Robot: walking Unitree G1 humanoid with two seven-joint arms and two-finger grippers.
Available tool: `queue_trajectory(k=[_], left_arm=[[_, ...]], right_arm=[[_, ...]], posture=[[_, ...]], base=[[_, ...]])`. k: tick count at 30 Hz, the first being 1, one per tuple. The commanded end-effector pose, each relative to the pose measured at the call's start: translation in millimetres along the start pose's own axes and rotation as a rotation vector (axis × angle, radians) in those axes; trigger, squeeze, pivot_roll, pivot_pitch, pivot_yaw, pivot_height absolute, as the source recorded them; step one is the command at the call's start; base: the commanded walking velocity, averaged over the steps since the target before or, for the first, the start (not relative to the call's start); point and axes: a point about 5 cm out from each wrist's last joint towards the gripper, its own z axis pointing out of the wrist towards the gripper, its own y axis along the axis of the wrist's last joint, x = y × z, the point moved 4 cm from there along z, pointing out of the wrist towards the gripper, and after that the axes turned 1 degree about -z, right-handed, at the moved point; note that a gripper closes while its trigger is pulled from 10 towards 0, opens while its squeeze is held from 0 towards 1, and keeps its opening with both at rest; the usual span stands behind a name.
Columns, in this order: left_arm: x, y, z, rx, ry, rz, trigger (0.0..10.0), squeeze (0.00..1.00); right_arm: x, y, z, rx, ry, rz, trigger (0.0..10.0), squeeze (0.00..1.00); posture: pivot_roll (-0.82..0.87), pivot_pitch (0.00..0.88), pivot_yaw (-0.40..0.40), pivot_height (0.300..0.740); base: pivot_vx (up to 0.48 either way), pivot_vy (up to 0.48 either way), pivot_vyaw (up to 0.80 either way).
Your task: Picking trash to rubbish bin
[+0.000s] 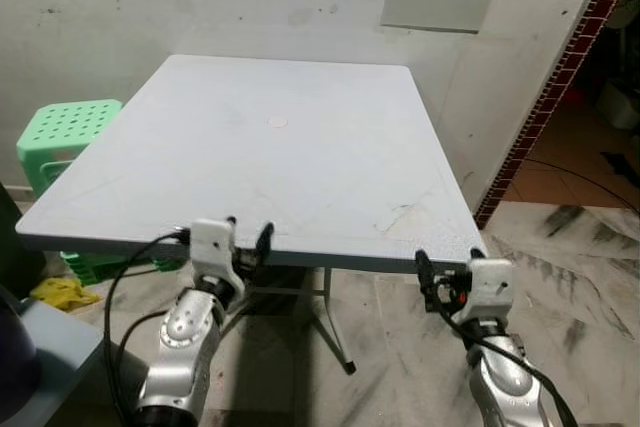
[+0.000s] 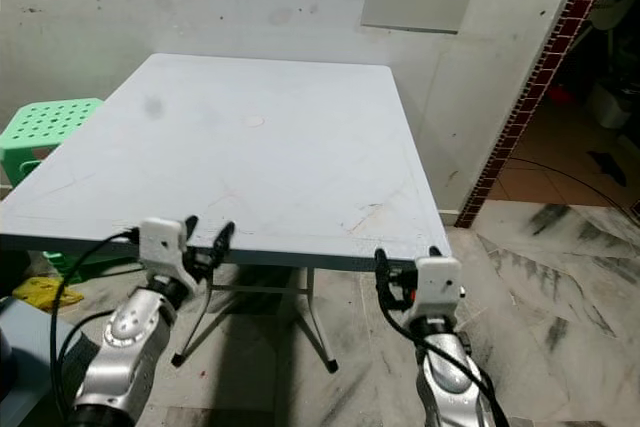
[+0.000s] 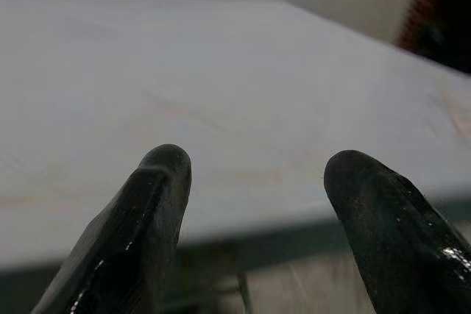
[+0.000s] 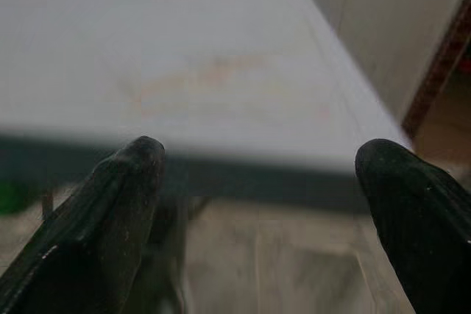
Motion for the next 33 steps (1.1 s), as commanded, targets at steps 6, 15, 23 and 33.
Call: queue_trajectory(k=[6, 15, 23, 33], left_arm=[[-2.3, -32, -15.9, 0.086, -0.043, 0.111, 10.0, 0.00], [5.2, -82, -38.7, 0.263, -0.065, 0.254, 10.0, 0.00], [9.9, -120, -50.7, 0.456, -0.023, 0.296, 10.0, 0.00], [20.6, -164, -87.9, 0.748, 0.089, 0.136, 10.0, 0.00]], right_arm=[[-2.8, -34, -14.4, 0.093, 0.019, -0.013, 10.0, 0.00], [-3.4, -78, -29.9, 0.233, 0.050, -0.034, 10.0, 0.00], [-5.7, -118, -43.9, 0.422, 0.066, -0.069, 10.0, 0.00], [-10.3, -150, -61.1, 0.639, 0.023, -0.057, 10.0, 0.00]], posture=[[-0.04, 0.000, -0.021, 0.740], [-0.04, 0.000, -0.016, 0.740], [-0.04, 0.000, -0.006, 0.740], [-0.05, 0.000, 0.004, 0.740]], base=[[0.000, 0.000, 0.00], [0.000, 0.000, 0.00], [0.000, 0.000, 0.00], [0.000, 0.000, 0.00]])
